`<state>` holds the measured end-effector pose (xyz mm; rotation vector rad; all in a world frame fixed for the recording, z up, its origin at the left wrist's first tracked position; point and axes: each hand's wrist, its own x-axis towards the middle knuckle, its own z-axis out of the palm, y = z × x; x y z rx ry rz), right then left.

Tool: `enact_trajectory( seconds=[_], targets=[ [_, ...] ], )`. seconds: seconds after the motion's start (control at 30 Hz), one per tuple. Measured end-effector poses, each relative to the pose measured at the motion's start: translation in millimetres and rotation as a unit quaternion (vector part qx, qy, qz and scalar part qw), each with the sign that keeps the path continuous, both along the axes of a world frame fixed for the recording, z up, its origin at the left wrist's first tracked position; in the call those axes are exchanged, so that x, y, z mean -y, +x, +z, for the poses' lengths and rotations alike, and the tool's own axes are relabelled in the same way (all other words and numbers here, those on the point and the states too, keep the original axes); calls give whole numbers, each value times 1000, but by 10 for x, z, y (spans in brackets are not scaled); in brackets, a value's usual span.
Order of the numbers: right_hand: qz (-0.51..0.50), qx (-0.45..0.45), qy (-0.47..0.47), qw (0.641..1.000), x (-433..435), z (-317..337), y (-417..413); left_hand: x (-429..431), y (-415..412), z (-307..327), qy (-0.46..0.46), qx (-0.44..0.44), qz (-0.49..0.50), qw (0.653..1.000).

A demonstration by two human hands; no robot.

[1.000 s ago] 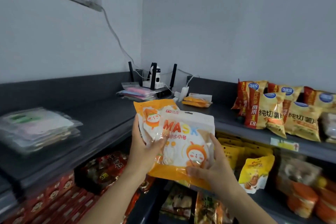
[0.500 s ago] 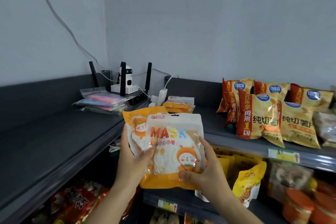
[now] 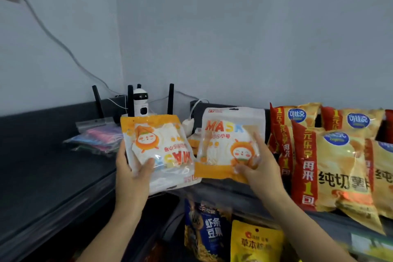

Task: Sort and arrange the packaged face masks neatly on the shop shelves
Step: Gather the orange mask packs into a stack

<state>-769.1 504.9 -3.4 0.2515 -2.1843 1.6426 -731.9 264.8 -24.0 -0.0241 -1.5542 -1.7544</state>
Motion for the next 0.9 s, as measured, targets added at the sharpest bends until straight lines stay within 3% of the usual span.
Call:
enact_trajectory(
  seconds=[0.13,0.27,0.47,0.57,0.7,0.77,0.9],
  targets=[
    [-165,-57,206,963,-210,285,-256,30,-224,-41,19,10,25,999],
    [-187,-7,321,928,-215,430,-478,0,-485,10,11,1,11,1000],
    [-187,141,349,908,-154,527,-760,21,-846,111,20,-7,-27,999],
    [-179,188,408,875,-154,520,-853,84,-1038,154,34,3,-47,998],
    [-174,243,395,869,-98,461,-944,144,-1247,183,47,23,-66,996],
    [-175,218,402,872,-91,443,-947,133,-1304,183,51,23,-84,995],
    [-159,101,331,924,-70,490,-904,92,-1440,142,34,40,-130,990]
  ],
)
